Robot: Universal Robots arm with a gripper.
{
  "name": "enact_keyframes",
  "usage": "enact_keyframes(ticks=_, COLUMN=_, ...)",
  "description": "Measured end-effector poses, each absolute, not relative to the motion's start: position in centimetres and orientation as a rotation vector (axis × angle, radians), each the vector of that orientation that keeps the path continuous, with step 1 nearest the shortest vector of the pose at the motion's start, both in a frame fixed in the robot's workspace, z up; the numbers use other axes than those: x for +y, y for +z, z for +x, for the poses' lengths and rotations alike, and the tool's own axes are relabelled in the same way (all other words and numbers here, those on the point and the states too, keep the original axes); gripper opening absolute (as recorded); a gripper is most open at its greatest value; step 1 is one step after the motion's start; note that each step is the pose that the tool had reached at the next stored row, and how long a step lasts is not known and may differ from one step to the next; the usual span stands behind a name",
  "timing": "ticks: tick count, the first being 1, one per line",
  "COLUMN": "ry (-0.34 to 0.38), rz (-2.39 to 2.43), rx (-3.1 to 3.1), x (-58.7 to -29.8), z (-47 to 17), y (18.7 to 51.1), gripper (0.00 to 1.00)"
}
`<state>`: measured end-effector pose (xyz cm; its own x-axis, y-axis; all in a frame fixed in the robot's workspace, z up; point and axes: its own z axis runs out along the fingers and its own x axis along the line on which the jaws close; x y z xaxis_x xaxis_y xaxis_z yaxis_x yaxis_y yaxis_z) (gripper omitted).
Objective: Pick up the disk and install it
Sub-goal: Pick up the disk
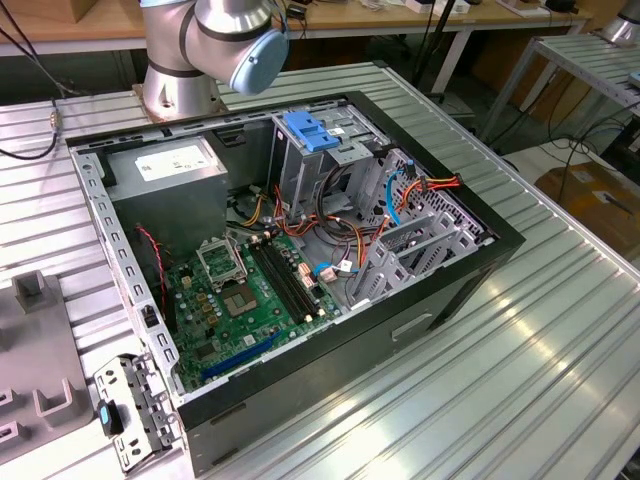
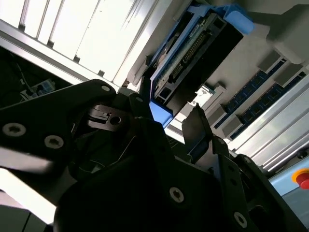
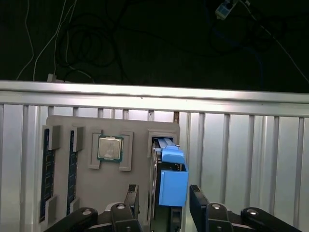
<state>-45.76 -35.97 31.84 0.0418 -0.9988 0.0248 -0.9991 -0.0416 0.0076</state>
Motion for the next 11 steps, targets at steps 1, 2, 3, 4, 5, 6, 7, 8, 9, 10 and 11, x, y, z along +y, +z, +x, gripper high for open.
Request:
enact_keyframes(ticks=1, ry=0.02, rz=2.253, rx=-2.157, x=-35.97, z=-45.76, y=31.52, gripper=0.54)
enact_keyframes(ticks=2, ry=0.02, rz=2.254, rx=-2.156, x=-35.98, z=-45.76, y=31.28, gripper=0.54)
enact_keyframes(ticks=3, ry=0.02, rz=2.255, rx=-2.155, x=-35.98, z=-45.75, y=31.13, gripper=0.54)
enact_keyframes(ticks=4, ry=0.021, rz=2.256, rx=-2.155, x=-35.98, z=-45.75, y=30.99, gripper=0.54)
enact_keyframes(ticks=5, ry=0.021, rz=2.256, rx=-2.155, x=-35.98, z=-45.75, y=30.88, gripper=0.54)
enact_keyframes(ticks=6, ry=0.02, rz=2.256, rx=-2.155, x=-35.98, z=-45.75, y=30.8, gripper=0.54)
enact_keyframes(ticks=7, ry=0.02, rz=2.256, rx=-2.155, x=-35.98, z=-45.76, y=30.72, gripper=0.54)
enact_keyframes(ticks=8, ry=0.02, rz=2.256, rx=-2.155, x=-35.98, z=-45.76, y=30.7, gripper=0.54)
enact_keyframes(ticks=9, ry=0.02, rz=2.256, rx=-2.155, x=-35.98, z=-45.76, y=30.7, gripper=0.54)
enact_keyframes(ticks=10, ry=0.02, rz=2.256, rx=-2.155, x=-35.98, z=-45.76, y=30.7, gripper=0.54)
enact_keyframes(ticks=11, ry=0.02, rz=2.256, rx=-2.155, x=-35.98, z=-45.76, y=30.69, gripper=0.54)
